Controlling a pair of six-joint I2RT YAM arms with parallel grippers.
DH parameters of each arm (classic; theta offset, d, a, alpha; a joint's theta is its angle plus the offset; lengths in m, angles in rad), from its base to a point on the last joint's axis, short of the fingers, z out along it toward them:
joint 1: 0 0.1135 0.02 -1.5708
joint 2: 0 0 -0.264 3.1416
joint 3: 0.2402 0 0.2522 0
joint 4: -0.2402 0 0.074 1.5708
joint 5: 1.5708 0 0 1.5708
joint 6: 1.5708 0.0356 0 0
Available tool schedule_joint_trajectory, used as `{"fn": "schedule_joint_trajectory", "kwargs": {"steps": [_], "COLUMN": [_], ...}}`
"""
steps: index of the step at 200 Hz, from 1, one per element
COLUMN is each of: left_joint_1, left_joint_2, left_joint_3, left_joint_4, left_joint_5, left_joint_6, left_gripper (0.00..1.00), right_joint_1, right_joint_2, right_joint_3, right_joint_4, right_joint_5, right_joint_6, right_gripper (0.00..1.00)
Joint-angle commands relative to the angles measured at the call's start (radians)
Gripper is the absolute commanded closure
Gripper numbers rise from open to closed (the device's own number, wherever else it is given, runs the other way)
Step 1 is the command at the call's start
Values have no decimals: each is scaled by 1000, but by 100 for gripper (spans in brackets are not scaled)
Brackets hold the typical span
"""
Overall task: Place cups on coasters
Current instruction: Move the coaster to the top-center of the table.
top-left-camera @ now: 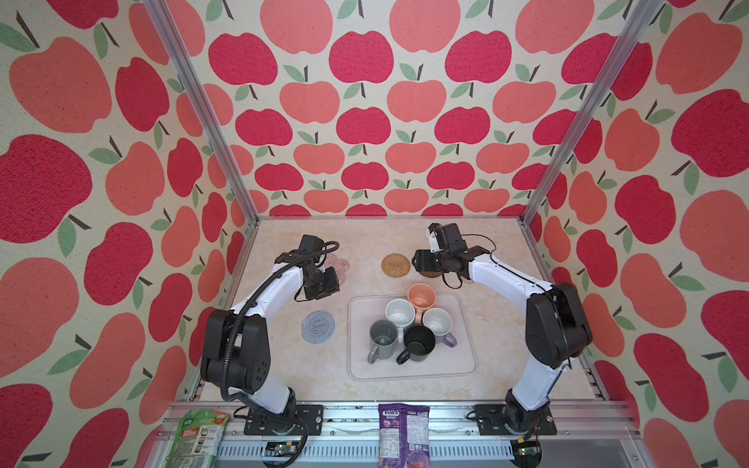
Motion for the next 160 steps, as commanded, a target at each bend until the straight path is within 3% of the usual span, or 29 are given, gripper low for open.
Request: {"fn": "schedule_joint_trajectory", "kwargs": {"steps": [1, 60, 160], "left_joint_1": [46, 158, 154], "left_joint_2": [-35, -28, 35], "left_joint_3": [-76, -158, -228], "left_joint_4": [-19, -15, 17], "left_joint_5": [22, 62, 42], "left_joint_6": [-79, -186, -227], "left_gripper": [67, 66, 70], "right_joint_1": [-7, -7, -20], "right_joint_2": [-7, -27, -37], "right_joint_3": [-12, -38, -63], "right_joint_4": [15, 36, 42], "right_joint_5": [-16, -5, 1], "right_joint_6": [20, 24, 15], "right_gripper": [28, 28, 28]}}
